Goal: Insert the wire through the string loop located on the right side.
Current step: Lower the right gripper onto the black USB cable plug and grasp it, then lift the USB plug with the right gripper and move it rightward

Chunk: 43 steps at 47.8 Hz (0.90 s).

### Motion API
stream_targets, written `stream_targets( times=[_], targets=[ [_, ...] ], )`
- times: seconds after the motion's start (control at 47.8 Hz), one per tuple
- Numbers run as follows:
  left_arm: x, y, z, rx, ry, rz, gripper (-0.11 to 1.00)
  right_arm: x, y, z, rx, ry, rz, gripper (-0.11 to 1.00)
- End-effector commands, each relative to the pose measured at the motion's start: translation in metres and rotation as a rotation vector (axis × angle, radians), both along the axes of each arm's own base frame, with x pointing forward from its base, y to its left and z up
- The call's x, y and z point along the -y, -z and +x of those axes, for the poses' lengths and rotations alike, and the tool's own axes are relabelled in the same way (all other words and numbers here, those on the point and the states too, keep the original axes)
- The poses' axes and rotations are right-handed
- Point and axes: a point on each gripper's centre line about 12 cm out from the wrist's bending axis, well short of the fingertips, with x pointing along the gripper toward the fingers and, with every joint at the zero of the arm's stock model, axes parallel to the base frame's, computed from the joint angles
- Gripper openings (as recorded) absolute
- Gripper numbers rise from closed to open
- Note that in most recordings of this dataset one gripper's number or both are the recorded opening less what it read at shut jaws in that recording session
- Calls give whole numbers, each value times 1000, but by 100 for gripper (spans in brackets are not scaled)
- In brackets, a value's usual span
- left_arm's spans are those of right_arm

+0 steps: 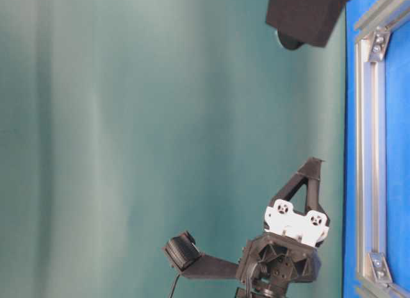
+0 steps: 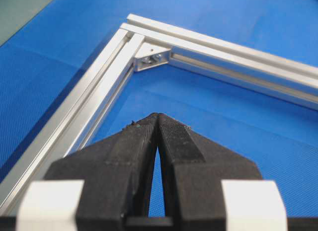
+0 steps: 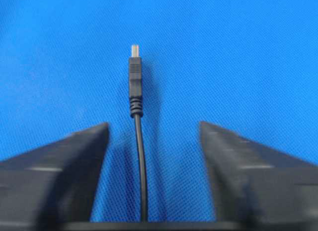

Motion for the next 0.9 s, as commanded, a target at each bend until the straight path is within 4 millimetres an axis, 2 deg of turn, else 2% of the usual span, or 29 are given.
stream_targets(
  times=[0.0, 0.105, 0.209, 0.419, 0.523, 0.879],
  targets=[
    [0, -14, 2, 38, 4, 13, 0, -1, -9, 2, 33, 0, 8, 36],
    [0, -14, 2, 36, 4, 12, 0, -1, -11, 2, 43, 0, 9, 10],
    [0, -14, 2, 36, 4, 12, 0, -1, -11, 2, 48, -3, 9, -3],
    [0, -13, 1, 35, 4, 12, 0, -1, -12, 2, 50, -3, 10, -3],
    [0, -13, 1, 35, 4, 12, 0, -2, -19, 3, 64, -5, 15, -3],
    [1, -13, 1, 37, 4, 5, 0, -1, -78, -3, 123, -24, 26, -3]
  ],
)
